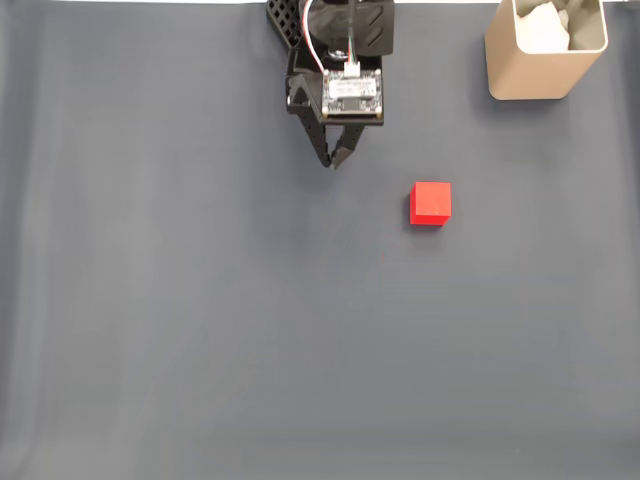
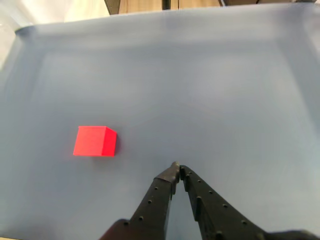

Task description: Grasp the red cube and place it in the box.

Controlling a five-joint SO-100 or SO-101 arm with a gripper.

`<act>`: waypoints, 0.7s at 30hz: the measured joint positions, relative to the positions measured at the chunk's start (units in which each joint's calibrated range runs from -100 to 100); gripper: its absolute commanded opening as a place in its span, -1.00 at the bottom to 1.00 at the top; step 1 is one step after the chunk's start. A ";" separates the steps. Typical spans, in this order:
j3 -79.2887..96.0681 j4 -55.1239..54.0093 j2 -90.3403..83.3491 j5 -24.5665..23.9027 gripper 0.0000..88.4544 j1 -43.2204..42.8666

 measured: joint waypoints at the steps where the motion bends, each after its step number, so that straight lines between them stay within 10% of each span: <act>1: -1.37 -0.16 0.89 -0.10 -1.00 0.00; 21: -38.98 13.65 24.61 -2.69 -1.00 -7.14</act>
